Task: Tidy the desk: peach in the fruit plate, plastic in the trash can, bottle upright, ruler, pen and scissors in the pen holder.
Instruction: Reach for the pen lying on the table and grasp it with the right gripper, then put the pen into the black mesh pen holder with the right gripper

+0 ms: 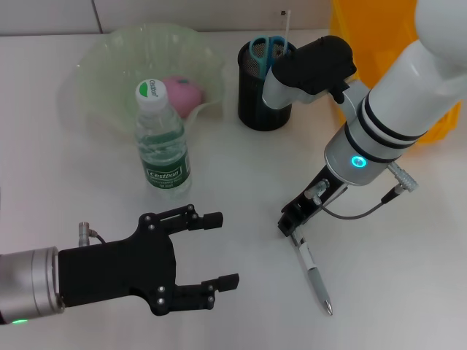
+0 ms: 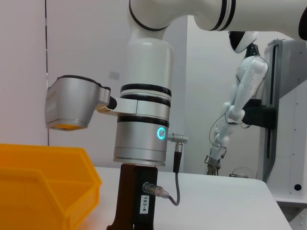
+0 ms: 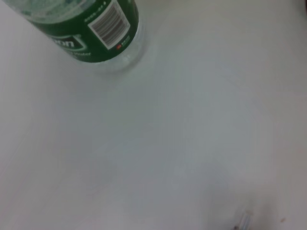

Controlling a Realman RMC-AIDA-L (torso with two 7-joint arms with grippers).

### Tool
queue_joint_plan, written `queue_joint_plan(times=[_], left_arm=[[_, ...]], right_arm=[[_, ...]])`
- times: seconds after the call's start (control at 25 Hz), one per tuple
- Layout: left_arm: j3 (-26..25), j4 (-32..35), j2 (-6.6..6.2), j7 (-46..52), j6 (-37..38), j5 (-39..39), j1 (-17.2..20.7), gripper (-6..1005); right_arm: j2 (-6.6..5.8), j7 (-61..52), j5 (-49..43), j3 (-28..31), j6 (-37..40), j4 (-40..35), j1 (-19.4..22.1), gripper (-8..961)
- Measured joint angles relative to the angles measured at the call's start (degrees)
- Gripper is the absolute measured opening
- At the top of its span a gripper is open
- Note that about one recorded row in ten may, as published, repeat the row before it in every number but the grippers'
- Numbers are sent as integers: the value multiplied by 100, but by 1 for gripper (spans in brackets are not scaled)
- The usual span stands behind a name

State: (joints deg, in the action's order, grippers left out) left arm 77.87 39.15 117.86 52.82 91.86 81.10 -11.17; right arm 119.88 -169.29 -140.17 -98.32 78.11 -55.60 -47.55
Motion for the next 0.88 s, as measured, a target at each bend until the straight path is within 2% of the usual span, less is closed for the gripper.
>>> queue_joint_plan(times=[0.08,0.16,0.36,0.52,0.88], left_arm=[[0,4,0,0,-2,1,1,797],[0,18,0,0,-2,3,1,797],[0,12,0,0,-8,3,0,797],[0,3,0,0,-10,3,-10,797],[-15,22,0,0,-10,3,20,797]], right_arm=[[0,0,0,-1,2,0,1,338],[0,0,0,-37,17,-18,1,342],[1,0,-13,-155,33,-26,-11,217],[1,-1,-3,-163,51,-67,-14,192],[-34,-1,-32,-70,162,-699,203,146]])
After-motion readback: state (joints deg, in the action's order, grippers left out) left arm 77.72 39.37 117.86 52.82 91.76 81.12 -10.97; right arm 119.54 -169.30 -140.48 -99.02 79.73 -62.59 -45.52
